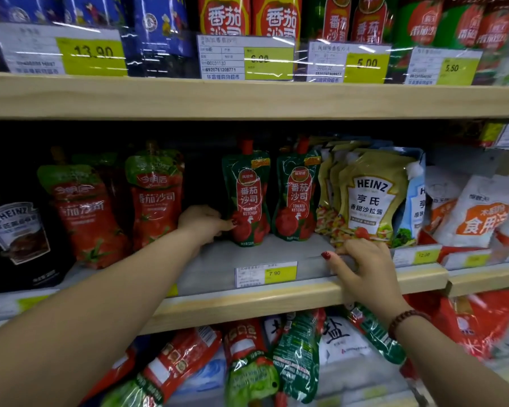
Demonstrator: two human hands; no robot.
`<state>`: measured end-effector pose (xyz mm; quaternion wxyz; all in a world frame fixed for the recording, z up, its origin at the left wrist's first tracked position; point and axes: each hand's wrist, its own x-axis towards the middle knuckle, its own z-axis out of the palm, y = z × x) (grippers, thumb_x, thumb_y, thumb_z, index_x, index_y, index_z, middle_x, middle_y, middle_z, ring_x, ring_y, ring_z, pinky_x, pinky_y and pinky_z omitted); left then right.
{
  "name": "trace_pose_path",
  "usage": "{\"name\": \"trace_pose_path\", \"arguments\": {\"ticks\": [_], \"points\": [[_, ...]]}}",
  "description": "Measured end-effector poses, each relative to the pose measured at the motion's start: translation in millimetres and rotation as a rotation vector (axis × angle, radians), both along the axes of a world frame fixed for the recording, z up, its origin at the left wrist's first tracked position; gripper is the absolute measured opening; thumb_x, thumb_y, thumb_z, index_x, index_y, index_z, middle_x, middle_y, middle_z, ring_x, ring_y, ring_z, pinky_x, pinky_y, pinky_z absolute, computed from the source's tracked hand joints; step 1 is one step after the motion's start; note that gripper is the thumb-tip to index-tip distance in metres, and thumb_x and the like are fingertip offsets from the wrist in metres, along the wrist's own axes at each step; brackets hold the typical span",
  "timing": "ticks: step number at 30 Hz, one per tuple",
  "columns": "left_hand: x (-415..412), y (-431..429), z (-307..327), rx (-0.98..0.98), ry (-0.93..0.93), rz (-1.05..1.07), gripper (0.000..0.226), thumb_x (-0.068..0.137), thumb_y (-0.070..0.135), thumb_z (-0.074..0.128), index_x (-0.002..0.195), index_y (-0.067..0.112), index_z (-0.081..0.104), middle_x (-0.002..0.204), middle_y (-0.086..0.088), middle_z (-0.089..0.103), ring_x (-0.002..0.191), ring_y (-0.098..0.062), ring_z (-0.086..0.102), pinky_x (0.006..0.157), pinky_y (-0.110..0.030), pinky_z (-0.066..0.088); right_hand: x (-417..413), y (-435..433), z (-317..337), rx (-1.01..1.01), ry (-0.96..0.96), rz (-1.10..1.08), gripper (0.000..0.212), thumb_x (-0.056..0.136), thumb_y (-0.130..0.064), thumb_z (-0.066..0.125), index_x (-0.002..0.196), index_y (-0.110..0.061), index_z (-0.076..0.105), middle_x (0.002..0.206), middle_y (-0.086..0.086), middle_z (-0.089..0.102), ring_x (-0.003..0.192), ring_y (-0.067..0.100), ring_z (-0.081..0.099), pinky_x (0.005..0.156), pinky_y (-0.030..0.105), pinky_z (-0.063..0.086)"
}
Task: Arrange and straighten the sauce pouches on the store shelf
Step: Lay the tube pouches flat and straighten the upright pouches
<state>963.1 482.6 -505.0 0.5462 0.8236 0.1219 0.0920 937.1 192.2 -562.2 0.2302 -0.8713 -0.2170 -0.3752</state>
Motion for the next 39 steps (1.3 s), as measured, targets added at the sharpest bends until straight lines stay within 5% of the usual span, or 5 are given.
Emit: {"name": "trace_pose_path", "arguments": {"ticks": [5, 15, 27, 31, 39], "points": [[-44, -13, 12, 0.026, -0.088, -0.111, 0.027, 0.074, 0.018, 0.076, 0.098, 0.01, 0.066, 0.084, -0.008, 0.069, 0.076, -0.018, 0.065, 0.069, -0.03, 0.054, -19, 4, 15, 0.014, 0.101, 0.054, 0.018, 0.083, -0.037, 0.061, 0.075, -0.022, 0.065, 0.073, -0.013, 0.06, 0.075, 0.011, 0.054, 0.081, 0.041, 0.041], [-108, -56, -6, 0.767, -0.476, -0.249, 0.022, 0.082, 0.032, 0.063, 0.102, 0.024, 0.064, 0.102, 0.003, 0.066, 0.097, -0.018, 0.06, 0.079, -0.038, 0.052, -94, 40, -49, 0.082, 0.094, 0.19, 0.013, 0.083, -0.027, 0.061, 0.091, -0.018, 0.064, 0.085, -0.005, 0.062, 0.083, 0.014, 0.057, 0.072, 0.038, 0.047], [-101, -63, -39, 0.524, -0.599, -0.078, 0.007, 0.078, 0.017, 0.066, 0.083, 0.018, 0.07, 0.082, 0.002, 0.056, 0.084, -0.021, 0.058, 0.074, -0.034, 0.048, -111, 35, -130, -0.21, 0.428, 0.19, 0.066, 0.067, -0.021, 0.066, 0.131, -0.019, 0.05, 0.142, -0.002, 0.043, 0.133, 0.014, 0.034, 0.109, 0.029, 0.022], [-101, -65, -45, 0.521, -0.642, -0.058, 0.005, 0.078, 0.014, 0.065, 0.081, 0.016, 0.068, 0.08, 0.003, 0.053, 0.084, -0.022, 0.057, 0.071, -0.034, 0.047, -110, 40, -134, -0.342, 0.264, 0.11, 0.054, 0.074, -0.029, 0.073, 0.123, -0.013, 0.058, 0.131, 0.005, 0.056, 0.125, 0.025, 0.049, 0.104, 0.04, 0.037], [-96, -64, -41, 0.533, -0.609, -0.071, 0.004, 0.08, 0.012, 0.065, 0.082, 0.013, 0.068, 0.085, -0.004, 0.058, 0.081, -0.018, 0.055, 0.068, -0.028, 0.044, -108, 27, -130, -0.477, -0.04, 0.144, 0.045, 0.056, 0.013, 0.074, 0.097, -0.004, 0.072, 0.103, 0.012, 0.071, 0.095, 0.026, 0.068, 0.08, 0.037, 0.056]]}}
